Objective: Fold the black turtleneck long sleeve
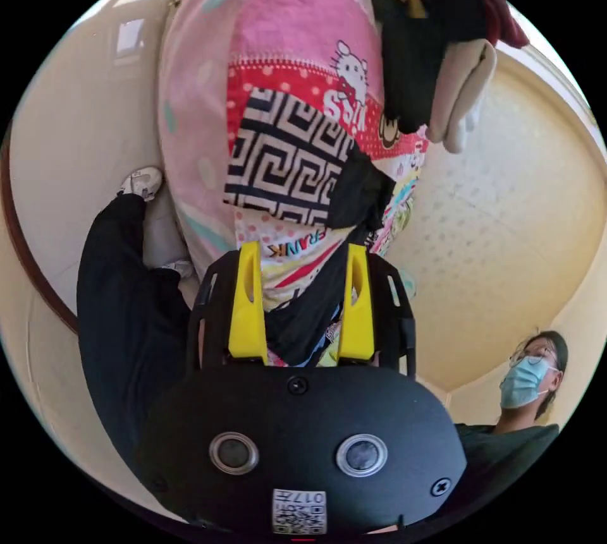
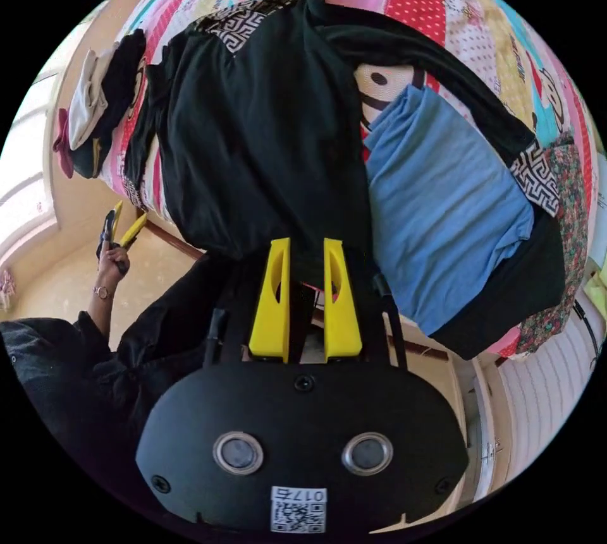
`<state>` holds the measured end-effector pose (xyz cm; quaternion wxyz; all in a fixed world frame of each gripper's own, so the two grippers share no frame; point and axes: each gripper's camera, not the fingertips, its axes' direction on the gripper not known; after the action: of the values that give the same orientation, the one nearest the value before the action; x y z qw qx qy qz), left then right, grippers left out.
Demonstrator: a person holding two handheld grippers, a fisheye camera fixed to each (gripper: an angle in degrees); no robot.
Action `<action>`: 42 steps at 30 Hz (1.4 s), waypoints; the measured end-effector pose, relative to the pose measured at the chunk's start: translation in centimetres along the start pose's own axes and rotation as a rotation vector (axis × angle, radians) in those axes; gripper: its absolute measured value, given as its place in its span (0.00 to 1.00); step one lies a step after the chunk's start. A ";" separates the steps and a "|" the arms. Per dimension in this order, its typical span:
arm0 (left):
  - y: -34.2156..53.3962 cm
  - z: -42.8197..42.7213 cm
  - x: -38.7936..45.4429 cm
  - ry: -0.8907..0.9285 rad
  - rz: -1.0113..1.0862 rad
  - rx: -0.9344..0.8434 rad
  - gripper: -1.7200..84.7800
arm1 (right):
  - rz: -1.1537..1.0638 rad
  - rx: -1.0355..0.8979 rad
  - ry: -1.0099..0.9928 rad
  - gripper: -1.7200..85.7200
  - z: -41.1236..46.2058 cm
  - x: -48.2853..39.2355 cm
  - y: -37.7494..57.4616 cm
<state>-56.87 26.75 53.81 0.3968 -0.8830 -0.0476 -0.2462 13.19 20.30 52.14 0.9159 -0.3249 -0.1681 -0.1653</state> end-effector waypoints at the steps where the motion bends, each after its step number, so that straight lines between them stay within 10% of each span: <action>1: -0.4 0.0 -0.3 0.002 -0.010 0.006 0.23 | -0.034 0.012 -0.027 0.11 0.3 -1.1 -0.5; 11: -2.5 -4.3 -1.2 0.295 -0.004 0.070 0.06 | -0.923 0.117 0.003 0.16 7.1 -26.7 -4.8; 19: -2.9 -14.1 9.7 0.130 0.398 0.076 0.06 | -1.366 0.291 0.175 0.16 11.8 -43.5 -3.6; 23: -1.2 -18.5 13.7 0.018 0.584 0.267 0.10 | -1.321 0.441 0.259 0.06 12.5 -49.1 -5.3; 26: 1.0 -19.9 15.9 0.040 0.666 0.393 0.11 | -1.208 0.468 -0.063 0.05 7.7 -47.2 -8.6; 33: 3.1 -5.5 20.3 0.119 0.825 -0.069 0.13 | -0.851 0.692 -0.805 0.06 -5.9 -26.6 -16.5; 38: 6.7 7.5 17.0 0.046 0.769 -0.430 0.16 | -0.560 0.937 -0.591 0.06 -9.7 -9.5 -15.1; 42: 8.7 14.7 13.6 -0.194 0.735 -0.597 0.19 | -0.068 0.749 -0.271 0.09 -5.9 3.1 -15.2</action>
<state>-36.72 29.94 46.11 0.1805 -0.9356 0.3033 -0.0092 10.90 4.67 57.31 0.9345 0.0186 -0.3466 -0.0785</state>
